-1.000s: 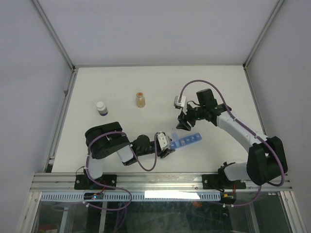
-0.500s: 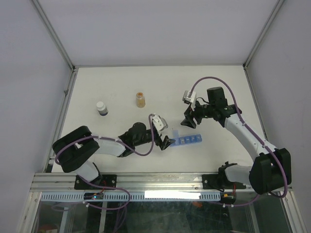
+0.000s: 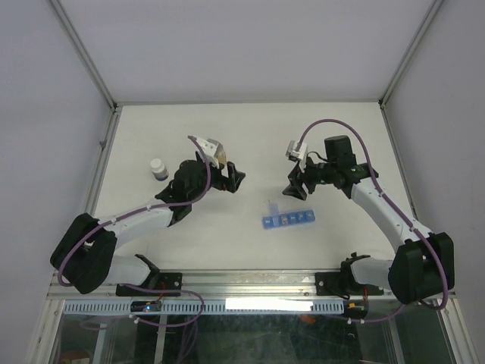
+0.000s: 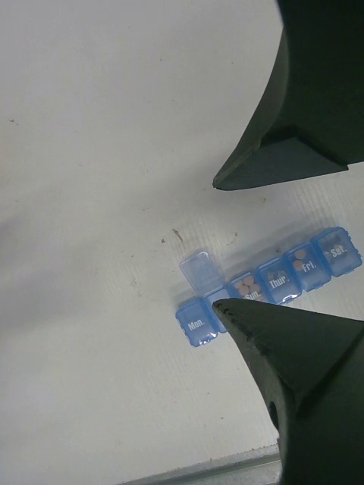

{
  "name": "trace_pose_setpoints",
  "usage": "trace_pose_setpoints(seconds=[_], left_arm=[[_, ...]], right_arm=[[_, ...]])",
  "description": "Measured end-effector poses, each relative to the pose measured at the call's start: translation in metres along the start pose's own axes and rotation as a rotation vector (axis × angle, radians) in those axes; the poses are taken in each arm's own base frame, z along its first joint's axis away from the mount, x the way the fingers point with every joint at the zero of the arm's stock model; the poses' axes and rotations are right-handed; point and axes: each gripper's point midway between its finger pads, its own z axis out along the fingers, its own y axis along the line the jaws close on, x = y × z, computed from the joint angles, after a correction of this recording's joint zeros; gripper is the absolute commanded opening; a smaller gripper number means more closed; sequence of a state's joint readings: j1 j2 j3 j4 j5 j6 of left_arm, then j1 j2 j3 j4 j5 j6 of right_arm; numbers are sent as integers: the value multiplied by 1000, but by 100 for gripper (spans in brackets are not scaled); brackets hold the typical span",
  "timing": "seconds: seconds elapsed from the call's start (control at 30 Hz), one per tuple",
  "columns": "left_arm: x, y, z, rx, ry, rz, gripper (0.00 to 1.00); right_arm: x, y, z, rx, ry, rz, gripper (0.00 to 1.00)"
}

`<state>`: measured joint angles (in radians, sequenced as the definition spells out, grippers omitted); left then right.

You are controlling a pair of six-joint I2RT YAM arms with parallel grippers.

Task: Sort the pills into containers

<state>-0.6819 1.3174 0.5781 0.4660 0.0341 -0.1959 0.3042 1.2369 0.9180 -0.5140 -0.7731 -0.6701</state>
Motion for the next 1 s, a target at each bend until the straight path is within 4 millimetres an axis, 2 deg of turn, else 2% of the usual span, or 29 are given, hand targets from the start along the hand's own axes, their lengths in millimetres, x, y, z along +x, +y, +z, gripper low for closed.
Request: trace_pose_setpoints(seconds=[0.17, 0.3, 0.4, 0.57, 0.7, 1.0], left_arm=[[-31, 60, 4, -236, -8, -107, 98], [-48, 88, 15, -389, 1, -129, 99], [-49, 106, 29, -466, 36, -125, 98], [-29, 142, 61, -575, 169, -98, 96], [-4, 160, 74, -617, 284, -70, 94], [29, 166, 77, -619, 415, -48, 74]], right_arm=[[0, 0, -1, 1, -2, 1, 62], [-1, 0, -1, -1, -4, 2, 62], [-1, 1, -1, -5, -8, 2, 62], [-1, 1, -1, -9, -10, 3, 62], [-2, 1, -1, -9, -11, 3, 62], [-1, 1, -1, -9, -11, 3, 62]])
